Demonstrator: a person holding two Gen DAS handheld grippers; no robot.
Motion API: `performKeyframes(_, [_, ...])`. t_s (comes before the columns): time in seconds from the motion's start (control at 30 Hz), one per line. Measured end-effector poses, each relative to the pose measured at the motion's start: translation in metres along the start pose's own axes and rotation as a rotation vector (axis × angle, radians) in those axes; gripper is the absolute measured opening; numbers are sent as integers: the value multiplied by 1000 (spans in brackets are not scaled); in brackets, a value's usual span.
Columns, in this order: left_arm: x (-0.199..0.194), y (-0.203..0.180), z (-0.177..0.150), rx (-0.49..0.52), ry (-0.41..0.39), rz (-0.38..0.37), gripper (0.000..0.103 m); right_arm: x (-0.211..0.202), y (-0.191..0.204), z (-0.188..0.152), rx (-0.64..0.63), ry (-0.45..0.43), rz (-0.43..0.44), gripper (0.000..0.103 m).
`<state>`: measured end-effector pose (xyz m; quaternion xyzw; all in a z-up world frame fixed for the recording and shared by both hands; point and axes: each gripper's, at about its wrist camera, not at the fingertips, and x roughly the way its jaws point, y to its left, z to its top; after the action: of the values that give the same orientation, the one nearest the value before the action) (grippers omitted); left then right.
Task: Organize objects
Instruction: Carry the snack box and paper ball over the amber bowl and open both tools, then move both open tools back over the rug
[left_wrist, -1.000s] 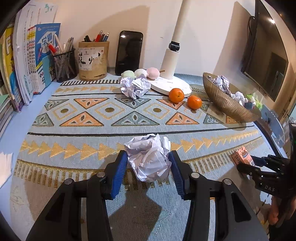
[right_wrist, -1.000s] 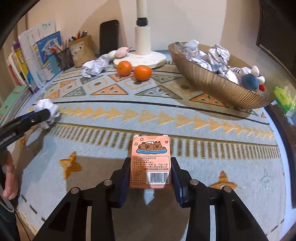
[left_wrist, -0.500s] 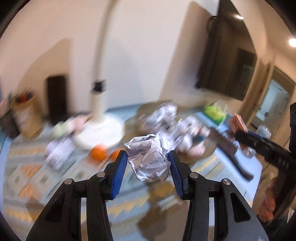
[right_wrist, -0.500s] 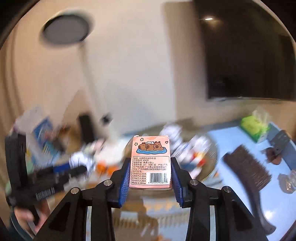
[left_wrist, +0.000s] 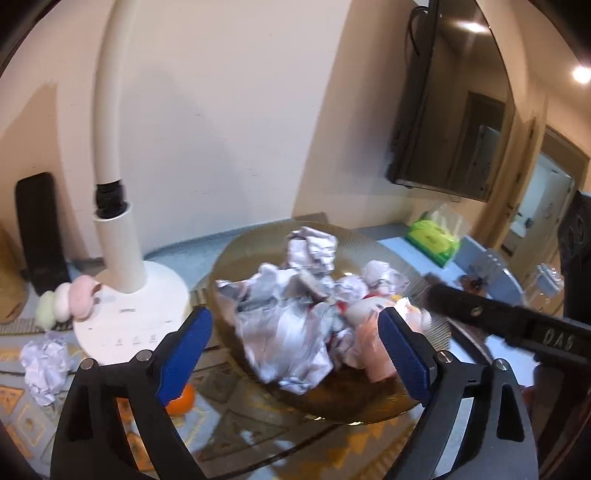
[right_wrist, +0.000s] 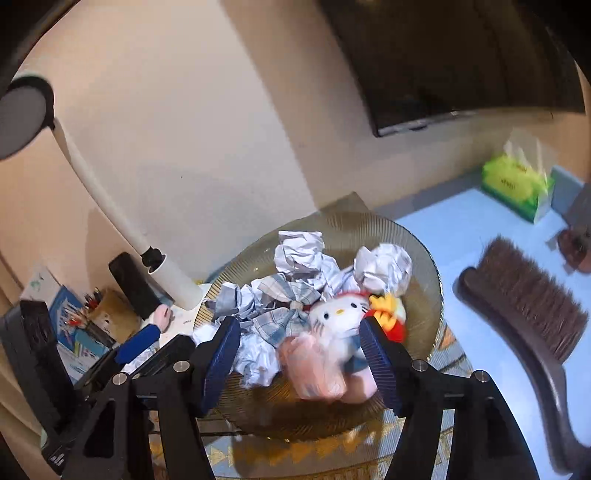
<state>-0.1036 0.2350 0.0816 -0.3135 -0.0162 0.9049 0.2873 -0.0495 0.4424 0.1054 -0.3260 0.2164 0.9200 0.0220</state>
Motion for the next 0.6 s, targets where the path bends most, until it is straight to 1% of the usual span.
performKeyframes(0.07, [-8,7,-5,-5,17,-12,91,-6,-7,-4,15,-4,12,65])
performKeyframes(0.2, [-42,26,-16,-35,-2,13,91,-23,-1,-17,12,-7,54,65])
performKeyframes(0.3, [-75,45,-25,-79,-12,37,91,-33,21,-27,-31,6,75,65])
performKeyframes(0.4, [-116,64,-31,-118,-45,81,91,-43,53,-38,-89,13,121,66])
performKeyframes(0.43, [-130,70,-34,-128,-54,90,91,-46,69,-44,-121,22,141,67])
performKeyframes(0.47, [-150,78,-37,-138,-69,107,91,-46,80,-51,-142,29,152,69])
performKeyframes(0.53, [-178,93,-49,-144,-80,146,102,-41,104,-72,-199,48,163,81])
performKeyframes(0.57, [-187,99,-58,-142,-80,169,102,-37,114,-85,-227,49,155,89])
performKeyframes(0.6, [-195,107,-71,-144,-75,207,102,-33,123,-99,-260,42,141,89])
